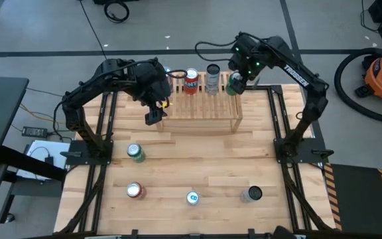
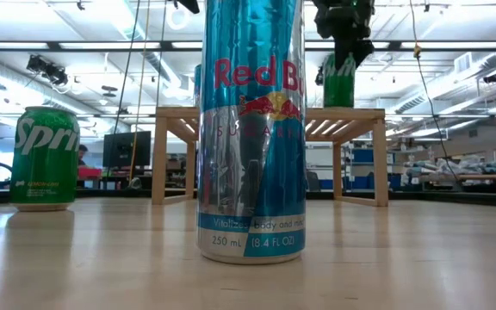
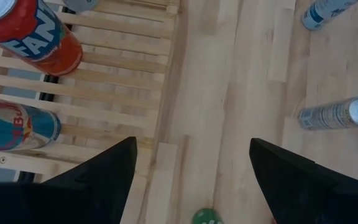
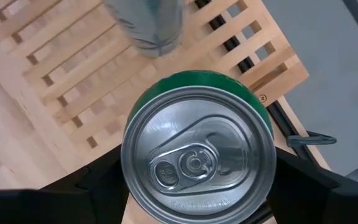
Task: Place canned beverage on shelf
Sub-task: Put the right green soda can on the shelf
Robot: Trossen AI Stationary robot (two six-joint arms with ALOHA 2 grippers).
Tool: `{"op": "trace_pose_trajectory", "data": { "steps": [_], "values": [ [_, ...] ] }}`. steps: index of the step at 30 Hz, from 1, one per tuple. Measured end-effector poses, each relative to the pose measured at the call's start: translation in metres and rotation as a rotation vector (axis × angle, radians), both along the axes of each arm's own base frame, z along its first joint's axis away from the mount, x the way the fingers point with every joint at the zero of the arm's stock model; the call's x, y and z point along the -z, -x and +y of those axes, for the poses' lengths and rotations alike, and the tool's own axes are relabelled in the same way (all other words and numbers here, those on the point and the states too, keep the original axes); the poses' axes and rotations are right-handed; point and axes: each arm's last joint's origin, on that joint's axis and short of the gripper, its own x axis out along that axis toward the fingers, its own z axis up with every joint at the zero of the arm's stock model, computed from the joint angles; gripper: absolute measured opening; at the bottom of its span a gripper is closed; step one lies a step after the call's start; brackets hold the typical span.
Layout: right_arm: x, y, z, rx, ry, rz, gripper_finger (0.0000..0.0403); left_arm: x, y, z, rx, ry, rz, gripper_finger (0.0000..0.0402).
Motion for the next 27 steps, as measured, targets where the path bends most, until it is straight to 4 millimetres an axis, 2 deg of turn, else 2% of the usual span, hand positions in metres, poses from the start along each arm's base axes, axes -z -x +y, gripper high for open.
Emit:
{"op": "trace_pose_trajectory", "data": {
  "steps": [10, 21, 27],
  "values": [
    [0.01, 0.002, -0.019, -0.006, -0.021, 0.026, 0.0306, 0.0, 0.0, 0.0, -0.003, 0.002, 0.0, 0.0314],
    [0.011, 0.0, -0.019, -0.06, -0.085, -0.028, 0.0343, 0.0, 0.0, 0.0, -0.025, 0.015, -0.002, 0.0314],
    [0.011, 0.001, -0.019, -0.052, -0.067, -0.015, 0.0346, 0.0, 0.0, 0.0, -0.025, 0.015, -0.002, 0.0314]
  ]
}}
